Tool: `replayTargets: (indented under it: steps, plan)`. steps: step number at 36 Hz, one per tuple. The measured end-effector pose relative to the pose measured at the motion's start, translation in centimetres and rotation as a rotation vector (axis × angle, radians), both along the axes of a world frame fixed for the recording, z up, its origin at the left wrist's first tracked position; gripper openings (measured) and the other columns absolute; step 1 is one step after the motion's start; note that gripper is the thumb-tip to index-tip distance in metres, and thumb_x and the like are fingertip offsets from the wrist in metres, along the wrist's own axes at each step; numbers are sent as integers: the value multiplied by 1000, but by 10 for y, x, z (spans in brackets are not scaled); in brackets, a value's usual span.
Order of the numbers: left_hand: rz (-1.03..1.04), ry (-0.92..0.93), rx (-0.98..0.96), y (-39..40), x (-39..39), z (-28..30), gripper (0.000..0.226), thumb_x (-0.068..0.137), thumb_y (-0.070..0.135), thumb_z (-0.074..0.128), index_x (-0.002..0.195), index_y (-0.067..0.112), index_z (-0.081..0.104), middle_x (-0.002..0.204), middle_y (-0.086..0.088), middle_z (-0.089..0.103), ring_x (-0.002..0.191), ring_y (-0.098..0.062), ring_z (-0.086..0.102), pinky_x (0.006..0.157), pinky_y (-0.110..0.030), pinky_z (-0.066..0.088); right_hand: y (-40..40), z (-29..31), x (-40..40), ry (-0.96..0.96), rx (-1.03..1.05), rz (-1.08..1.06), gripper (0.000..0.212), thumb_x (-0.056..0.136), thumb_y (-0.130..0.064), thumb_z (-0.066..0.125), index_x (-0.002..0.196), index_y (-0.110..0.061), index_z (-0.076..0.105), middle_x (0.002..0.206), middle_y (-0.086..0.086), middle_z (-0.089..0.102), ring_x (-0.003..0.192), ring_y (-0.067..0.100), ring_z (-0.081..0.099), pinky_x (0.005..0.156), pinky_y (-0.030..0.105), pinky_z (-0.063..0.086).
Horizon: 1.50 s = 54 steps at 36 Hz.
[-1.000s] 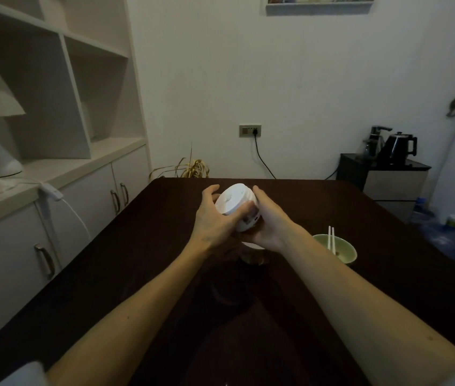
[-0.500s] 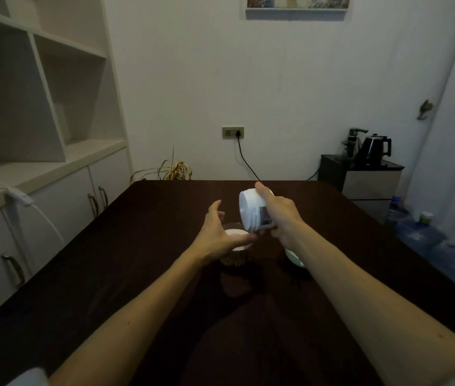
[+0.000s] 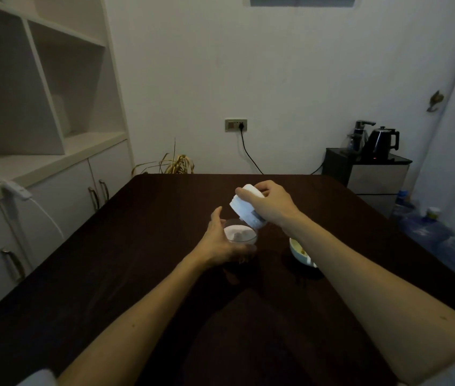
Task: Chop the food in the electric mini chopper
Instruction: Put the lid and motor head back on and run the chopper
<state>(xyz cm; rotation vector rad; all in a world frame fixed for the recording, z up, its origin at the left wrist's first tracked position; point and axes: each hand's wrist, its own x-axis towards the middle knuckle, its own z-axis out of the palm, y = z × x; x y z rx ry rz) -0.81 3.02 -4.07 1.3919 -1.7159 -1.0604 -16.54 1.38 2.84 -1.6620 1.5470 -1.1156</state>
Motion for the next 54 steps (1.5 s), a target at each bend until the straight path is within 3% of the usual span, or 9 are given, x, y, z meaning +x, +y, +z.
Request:
replayTargets:
  steps: [4, 10, 18, 21, 31, 37, 40, 44, 54]
  plan:
    - [-22, 1, 13, -1, 3, -3, 141, 51, 37, 91, 148, 38, -11, 155, -4, 26, 138, -29, 31, 107, -49, 36, -3, -1, 3, 144, -23, 47, 77, 80, -61, 71, 138, -16, 48, 123, 7, 57, 104, 24, 62, 83, 39, 59]
    - [-63, 45, -6, -4, 9, -9, 137, 55, 27, 91, 149, 34, -9, 141, 1, 37, 120, -15, 42, 86, -26, 42, -8, -10, 9, 441, -111, 120, 79, 77, -70, 68, 137, -22, 49, 132, 7, 48, 116, 27, 50, 95, 45, 51]
    - [-80, 75, -70, -4, 10, -11, 122, 51, 36, 90, 140, 43, 7, 118, 16, 42, 102, -5, 51, 62, -13, 48, -12, -15, 15, 603, -137, 192, 80, 78, -71, 66, 140, -25, 47, 140, 8, 45, 125, 31, 43, 96, 44, 44]
    - [-78, 90, -81, -5, 10, -13, 123, 50, 39, 89, 141, 43, 7, 118, 17, 43, 101, -2, 51, 63, -3, 45, -14, -16, 17, 633, -148, 211, 80, 78, -71, 66, 140, -25, 47, 140, 8, 46, 124, 31, 43, 95, 44, 44]
    - [-62, 32, -84, -9, 14, -17, 111, 61, 27, 89, 143, 33, 15, 117, 15, 44, 97, -3, 52, 61, -10, 48, -20, -21, 18, 747, -190, 252, 77, 78, -68, 67, 140, -27, 46, 141, 5, 44, 126, 30, 40, 96, 43, 42]
    - [-33, -2, -74, -12, 14, -21, 96, 59, 28, 89, 135, 26, 31, 122, 3, 50, 104, -14, 57, 70, -20, 50, -24, -26, 16, 736, -168, 312, 76, 80, -67, 66, 141, -30, 42, 145, 3, 37, 125, 30, 41, 94, 40, 42]
    - [-48, -8, -48, -13, 14, -21, 94, 60, 30, 88, 134, 26, 31, 116, 7, 52, 98, -12, 59, 64, -18, 49, -24, -33, 18, 772, -157, 302, 74, 83, -69, 59, 142, -31, 38, 147, 7, 33, 122, 33, 45, 93, 43, 46]
    - [-40, 18, -26, -12, 10, -24, 98, 56, 35, 88, 132, 28, 27, 113, 8, 52, 97, -12, 59, 71, -22, 50, -25, -34, 17, 813, -138, 313, 70, 84, -73, 49, 140, -35, 35, 140, 13, 40, 114, 36, 48, 83, 40, 41]
    - [-37, 77, -19, -15, 2, -24, 104, 49, 44, 90, 132, 25, 32, 112, 8, 59, 97, -9, 61, 68, -21, 51, -28, -42, 20, 853, -151, 212, 74, 79, -84, 37, 137, -37, 32, 132, 15, 48, 92, 25, 43, 72, 39, 41]
